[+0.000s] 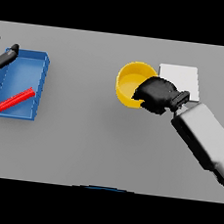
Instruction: Pick up the red beaker and tilt it to pour out 1 green nut into yellow bowl. Pick up the yellow bowl and place it on the metallic measuring scale.
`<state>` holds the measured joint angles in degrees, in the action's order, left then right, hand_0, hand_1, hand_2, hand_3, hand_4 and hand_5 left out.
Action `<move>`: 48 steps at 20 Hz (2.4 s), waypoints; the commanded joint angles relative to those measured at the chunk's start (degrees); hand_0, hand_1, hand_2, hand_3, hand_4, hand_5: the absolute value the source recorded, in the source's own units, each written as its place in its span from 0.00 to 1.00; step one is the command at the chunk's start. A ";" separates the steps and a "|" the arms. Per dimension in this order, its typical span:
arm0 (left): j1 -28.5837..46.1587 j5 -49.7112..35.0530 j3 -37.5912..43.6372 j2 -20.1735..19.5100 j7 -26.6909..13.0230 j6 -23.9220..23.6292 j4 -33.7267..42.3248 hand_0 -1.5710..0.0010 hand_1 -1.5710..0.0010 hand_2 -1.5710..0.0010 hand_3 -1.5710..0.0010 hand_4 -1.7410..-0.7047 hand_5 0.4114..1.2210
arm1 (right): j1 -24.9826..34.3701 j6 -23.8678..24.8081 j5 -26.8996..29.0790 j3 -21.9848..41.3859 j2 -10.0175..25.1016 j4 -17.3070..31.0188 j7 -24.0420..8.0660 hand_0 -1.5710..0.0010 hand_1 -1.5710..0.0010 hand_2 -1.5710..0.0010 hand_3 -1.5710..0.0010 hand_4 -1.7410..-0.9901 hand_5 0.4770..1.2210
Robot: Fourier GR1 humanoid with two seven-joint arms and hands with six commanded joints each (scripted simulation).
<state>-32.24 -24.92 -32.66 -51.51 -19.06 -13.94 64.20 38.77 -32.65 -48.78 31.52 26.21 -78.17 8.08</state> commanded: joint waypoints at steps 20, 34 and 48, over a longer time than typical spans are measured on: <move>0.50 -0.02 -0.45 -1.31 -4.27 -1.25 2.95 1.00 1.00 1.00 1.00 0.99 0.38 | 3.11 14.88 -3.12 -9.01 4.33 22.45 2.21 0.00 0.00 0.05 0.24 0.00 1.00; 1.46 -0.34 -0.15 -1.78 -3.60 -1.17 3.18 1.00 1.00 1.00 1.00 0.98 0.38 | 5.77 14.42 -2.67 -13.06 1.36 35.07 4.62 0.15 0.07 0.09 0.24 0.00 1.00; -0.38 -0.14 -0.26 0.11 -3.07 -0.18 0.55 1.00 1.00 1.00 1.00 0.99 0.35 | 6.24 11.15 -3.22 -12.42 1.77 36.04 4.15 0.96 0.94 0.90 0.79 0.42 0.41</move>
<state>-32.63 -25.06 -32.92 -51.40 -22.16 -14.13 64.76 45.01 -21.49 -52.00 19.09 27.99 -42.13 12.20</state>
